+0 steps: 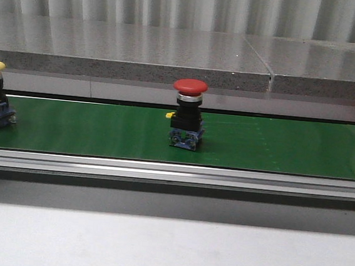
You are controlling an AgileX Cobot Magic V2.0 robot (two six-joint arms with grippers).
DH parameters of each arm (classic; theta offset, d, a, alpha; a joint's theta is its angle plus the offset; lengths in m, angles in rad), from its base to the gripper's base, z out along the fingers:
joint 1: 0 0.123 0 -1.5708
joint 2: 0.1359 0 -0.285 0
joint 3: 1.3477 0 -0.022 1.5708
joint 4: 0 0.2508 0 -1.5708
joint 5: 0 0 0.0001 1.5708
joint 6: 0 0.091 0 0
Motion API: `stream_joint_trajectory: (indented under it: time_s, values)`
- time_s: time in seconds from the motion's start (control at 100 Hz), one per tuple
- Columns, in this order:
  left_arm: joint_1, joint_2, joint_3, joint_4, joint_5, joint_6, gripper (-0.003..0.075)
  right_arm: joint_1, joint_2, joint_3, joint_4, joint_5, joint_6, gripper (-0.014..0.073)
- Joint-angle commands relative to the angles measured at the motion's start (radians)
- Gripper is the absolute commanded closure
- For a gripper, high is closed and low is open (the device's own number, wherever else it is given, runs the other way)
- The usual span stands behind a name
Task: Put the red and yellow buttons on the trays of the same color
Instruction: 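Carry the yellow button onto the belt and open the left gripper, then lower the right gripper onto the red button at the belt's end and grasp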
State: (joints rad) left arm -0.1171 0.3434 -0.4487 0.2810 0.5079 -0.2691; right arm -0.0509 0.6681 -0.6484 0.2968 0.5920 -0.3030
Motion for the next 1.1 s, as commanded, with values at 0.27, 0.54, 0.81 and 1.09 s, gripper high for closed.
stream_joint_trajectory:
  time_s: [0.27, 0.54, 0.81, 1.09]
  values:
    - [-0.008, 0.007, -0.028, 0.008, -0.074, -0.01, 0.0741, 0.002, -0.006, -0.025, 0.015, -0.054, -0.01, 0.0176]
    - [-0.008, 0.007, -0.028, 0.008, -0.074, -0.01, 0.0741, 0.002, -0.006, -0.025, 0.025, -0.077, -0.01, -0.0042]
    - [-0.008, 0.007, -0.028, 0.008, -0.074, -0.01, 0.0741, 0.007, 0.037, -0.032, 0.083, -0.061, -0.011, -0.0042]
    - [-0.008, 0.007, -0.028, 0.008, -0.074, -0.01, 0.0741, 0.051, 0.23, -0.141, 0.083, 0.064, -0.038, -0.0042]
